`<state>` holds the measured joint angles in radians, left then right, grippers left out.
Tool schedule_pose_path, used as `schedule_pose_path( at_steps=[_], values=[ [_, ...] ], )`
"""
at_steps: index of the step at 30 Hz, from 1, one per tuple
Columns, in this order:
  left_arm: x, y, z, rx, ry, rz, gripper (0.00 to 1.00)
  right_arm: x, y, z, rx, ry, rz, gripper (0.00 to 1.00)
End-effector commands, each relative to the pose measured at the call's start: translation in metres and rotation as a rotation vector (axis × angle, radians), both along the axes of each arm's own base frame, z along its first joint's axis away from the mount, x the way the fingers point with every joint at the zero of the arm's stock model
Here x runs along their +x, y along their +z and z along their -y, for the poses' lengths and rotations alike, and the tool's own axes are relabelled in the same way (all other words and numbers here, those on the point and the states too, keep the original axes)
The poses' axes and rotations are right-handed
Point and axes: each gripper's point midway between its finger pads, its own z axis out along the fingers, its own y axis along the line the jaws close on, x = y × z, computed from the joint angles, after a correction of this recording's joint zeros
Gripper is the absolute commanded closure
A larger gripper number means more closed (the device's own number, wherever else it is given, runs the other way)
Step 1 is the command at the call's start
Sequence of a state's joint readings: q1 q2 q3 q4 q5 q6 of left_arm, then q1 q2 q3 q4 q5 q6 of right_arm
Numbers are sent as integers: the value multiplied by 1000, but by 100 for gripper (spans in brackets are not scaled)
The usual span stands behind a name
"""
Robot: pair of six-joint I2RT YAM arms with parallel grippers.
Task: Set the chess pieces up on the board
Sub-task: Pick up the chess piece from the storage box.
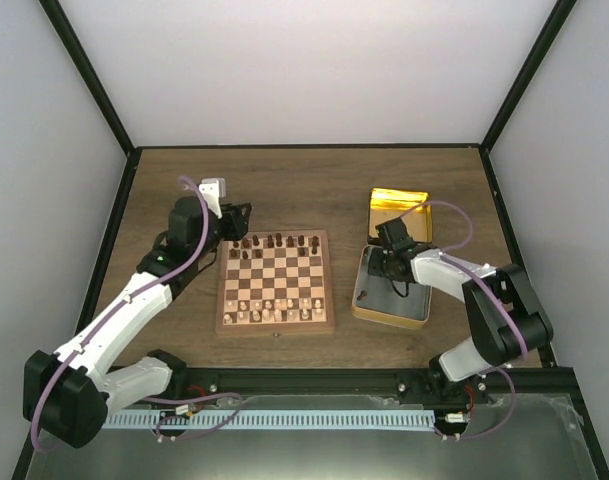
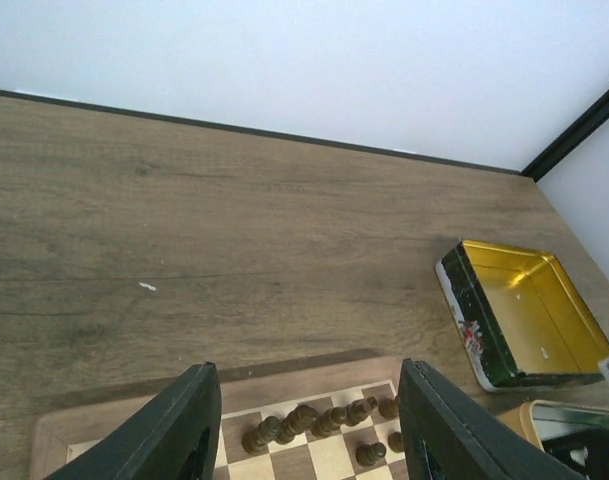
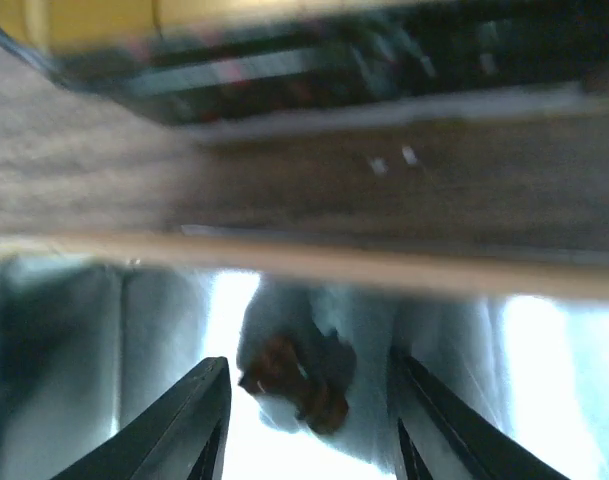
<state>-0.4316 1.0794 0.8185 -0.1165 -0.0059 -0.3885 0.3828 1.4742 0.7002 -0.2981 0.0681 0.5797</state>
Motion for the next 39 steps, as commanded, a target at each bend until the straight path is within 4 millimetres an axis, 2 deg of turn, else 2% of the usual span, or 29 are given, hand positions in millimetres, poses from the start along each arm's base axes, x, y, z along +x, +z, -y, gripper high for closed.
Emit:
schedule_pose_path(
  at_steps=[1, 6, 8, 10, 20, 23, 29, 36, 39],
  values=[
    [-4, 1, 3, -8, -31, 19, 49, 22, 3, -8, -19, 59, 17, 54],
    [-6, 0, 4, -3, -38, 18, 49, 29, -1, 1, -87, 35, 0, 57],
    [-6, 0, 3, 0, -35, 20, 49, 27, -3, 2, -91, 35, -17, 65],
    [-6, 0, 3, 1, -35, 20, 49, 24, -4, 4, -99, 27, -37, 69],
    [-7, -4, 4, 1, -42, 14, 49, 3, -3, 11, -118, 32, -101, 69],
    [-6, -5, 4, 0, -42, 13, 49, 3, -2, 7, -108, 53, -109, 69],
    [-7, -7, 4, 1, -44, 8, 49, 5, -2, 5, -129, 81, -136, 61],
    [-7, -7, 4, -4, -44, 12, 49, -4, -2, -13, -30, 137, -166, 60],
    [-6, -8, 5, -4, -46, 10, 49, -5, 0, -12, -37, 136, -166, 64]
  ],
)
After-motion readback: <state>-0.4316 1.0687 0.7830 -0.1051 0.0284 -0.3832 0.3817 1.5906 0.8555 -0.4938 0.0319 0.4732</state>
